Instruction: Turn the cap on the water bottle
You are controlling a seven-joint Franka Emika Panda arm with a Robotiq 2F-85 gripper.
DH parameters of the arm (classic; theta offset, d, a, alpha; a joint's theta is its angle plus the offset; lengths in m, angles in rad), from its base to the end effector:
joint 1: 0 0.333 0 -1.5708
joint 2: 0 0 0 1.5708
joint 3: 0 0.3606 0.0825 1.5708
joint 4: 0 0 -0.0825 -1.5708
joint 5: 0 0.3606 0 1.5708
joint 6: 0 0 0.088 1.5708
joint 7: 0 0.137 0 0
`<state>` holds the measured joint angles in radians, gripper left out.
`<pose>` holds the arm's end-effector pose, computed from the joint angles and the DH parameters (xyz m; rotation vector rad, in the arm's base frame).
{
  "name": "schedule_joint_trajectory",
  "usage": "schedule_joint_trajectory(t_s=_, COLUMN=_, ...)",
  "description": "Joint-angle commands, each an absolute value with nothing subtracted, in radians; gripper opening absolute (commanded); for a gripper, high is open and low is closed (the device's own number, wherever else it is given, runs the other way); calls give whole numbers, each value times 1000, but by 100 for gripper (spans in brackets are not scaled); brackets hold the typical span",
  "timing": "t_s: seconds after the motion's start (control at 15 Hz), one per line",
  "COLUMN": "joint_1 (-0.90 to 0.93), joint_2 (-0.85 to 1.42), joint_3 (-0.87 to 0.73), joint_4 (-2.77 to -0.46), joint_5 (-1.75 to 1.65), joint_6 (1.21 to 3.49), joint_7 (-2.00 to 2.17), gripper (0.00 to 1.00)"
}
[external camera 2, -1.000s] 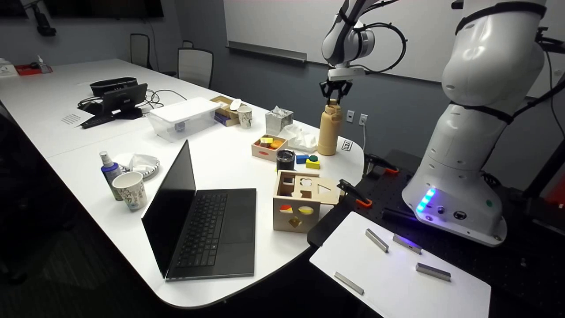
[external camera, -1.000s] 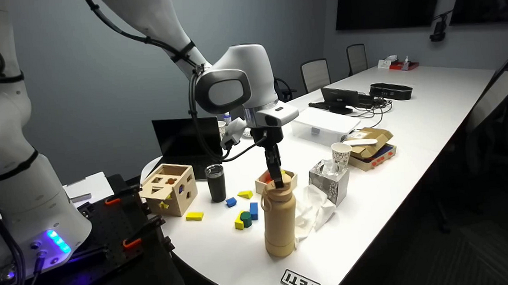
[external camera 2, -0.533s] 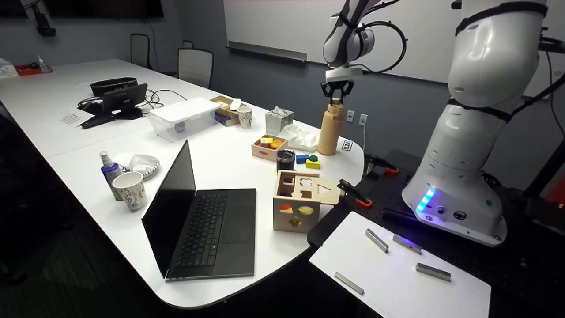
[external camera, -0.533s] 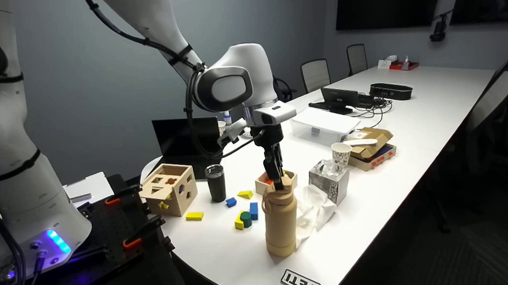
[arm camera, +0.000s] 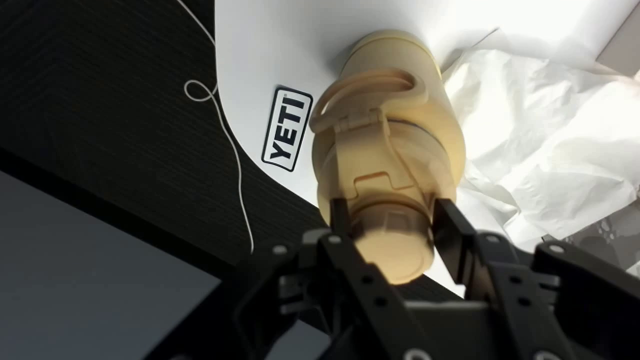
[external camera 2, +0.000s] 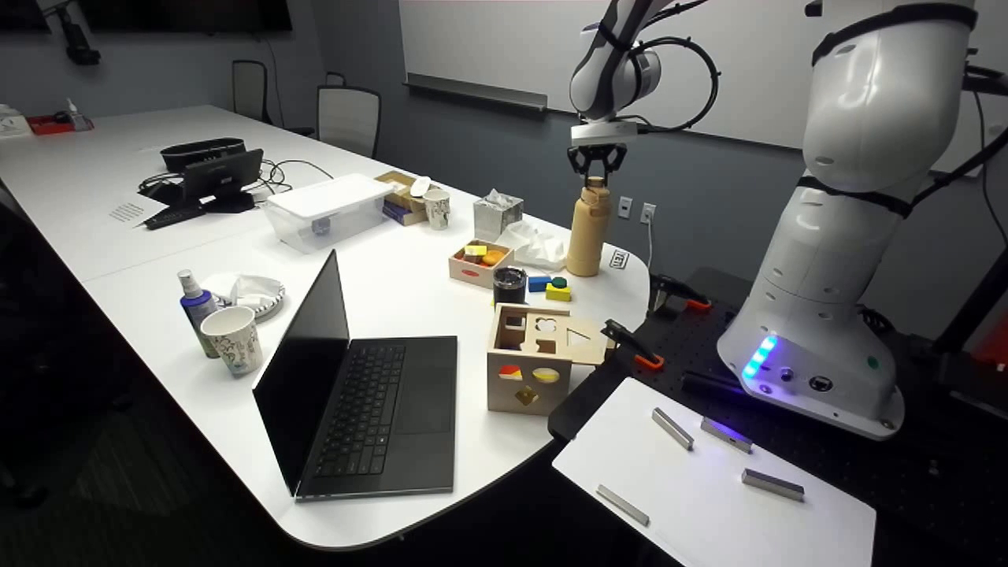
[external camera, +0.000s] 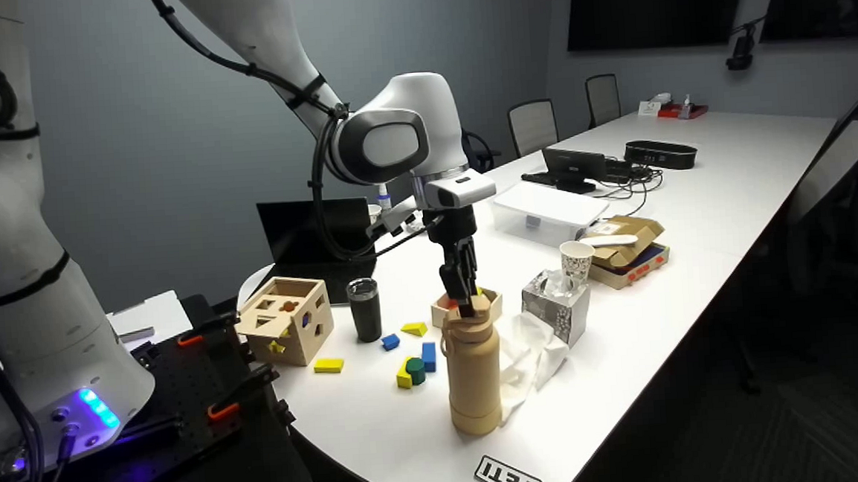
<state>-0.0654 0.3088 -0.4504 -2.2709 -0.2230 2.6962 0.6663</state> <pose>0.4865 -0.2668 0.2802 2.5760 -1.3389 0.2219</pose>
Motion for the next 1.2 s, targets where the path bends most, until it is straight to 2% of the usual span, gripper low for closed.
schedule_joint_trajectory(t_s=0.0, joint_1=-44, joint_2=341, joint_3=-471, joint_4=-2236, joint_5=-250, joint_6=2652, joint_7=765, gripper=20)
schedule_joint_trajectory(t_s=1.13, joint_1=-35, joint_2=405, joint_3=-457, joint_4=-2142, joint_5=-279, joint_6=2521, joint_7=1053, gripper=20)
